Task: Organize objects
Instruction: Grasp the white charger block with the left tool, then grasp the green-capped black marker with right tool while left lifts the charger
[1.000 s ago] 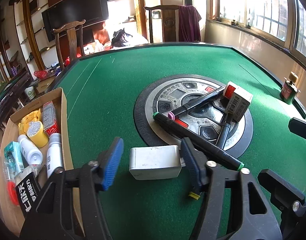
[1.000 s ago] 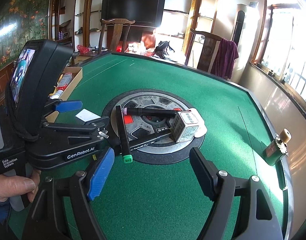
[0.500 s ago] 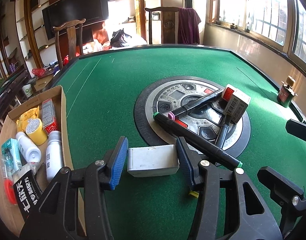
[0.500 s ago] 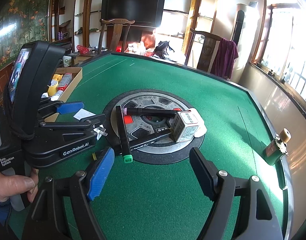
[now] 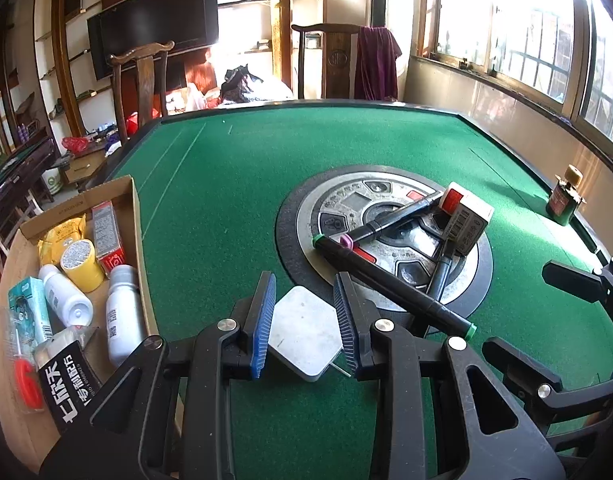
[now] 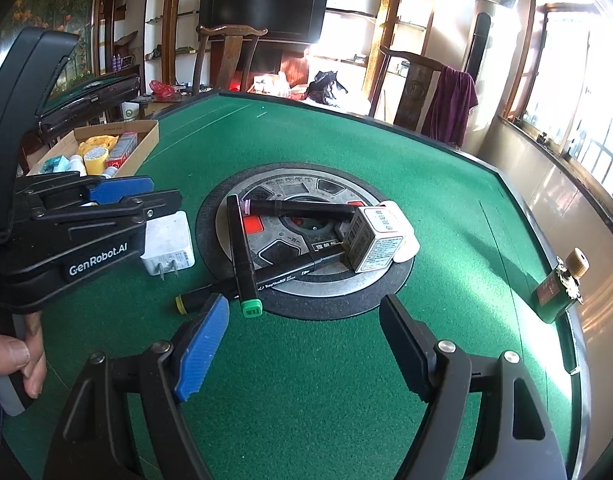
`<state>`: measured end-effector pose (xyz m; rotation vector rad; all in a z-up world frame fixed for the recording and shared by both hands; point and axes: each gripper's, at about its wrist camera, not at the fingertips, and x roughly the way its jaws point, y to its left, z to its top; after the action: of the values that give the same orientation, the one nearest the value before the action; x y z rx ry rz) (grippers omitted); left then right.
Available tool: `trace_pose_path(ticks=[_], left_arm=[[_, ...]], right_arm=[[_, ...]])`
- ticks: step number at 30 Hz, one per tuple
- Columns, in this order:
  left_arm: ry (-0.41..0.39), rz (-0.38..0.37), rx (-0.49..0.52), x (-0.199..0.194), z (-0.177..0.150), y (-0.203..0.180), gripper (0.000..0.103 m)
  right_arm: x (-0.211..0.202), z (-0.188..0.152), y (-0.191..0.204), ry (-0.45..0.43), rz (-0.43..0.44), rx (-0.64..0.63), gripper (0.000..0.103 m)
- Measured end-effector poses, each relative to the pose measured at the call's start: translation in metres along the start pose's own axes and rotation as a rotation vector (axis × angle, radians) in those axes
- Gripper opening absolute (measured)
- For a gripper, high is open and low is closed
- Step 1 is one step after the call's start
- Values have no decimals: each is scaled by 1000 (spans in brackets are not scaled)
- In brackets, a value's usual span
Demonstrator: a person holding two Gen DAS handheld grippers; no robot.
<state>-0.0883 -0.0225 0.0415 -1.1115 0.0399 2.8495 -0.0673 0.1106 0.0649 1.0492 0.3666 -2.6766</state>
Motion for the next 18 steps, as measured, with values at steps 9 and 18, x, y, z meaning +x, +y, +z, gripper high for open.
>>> trace_pose_path(ticks=[9, 18], left_arm=[[104, -6, 27, 9, -9, -1, 33], [114, 38, 9, 17, -9, 5, 58]], right_arm=[[2, 1, -11, 10, 21, 49, 78], [0, 2, -21, 15, 61, 114, 78]])
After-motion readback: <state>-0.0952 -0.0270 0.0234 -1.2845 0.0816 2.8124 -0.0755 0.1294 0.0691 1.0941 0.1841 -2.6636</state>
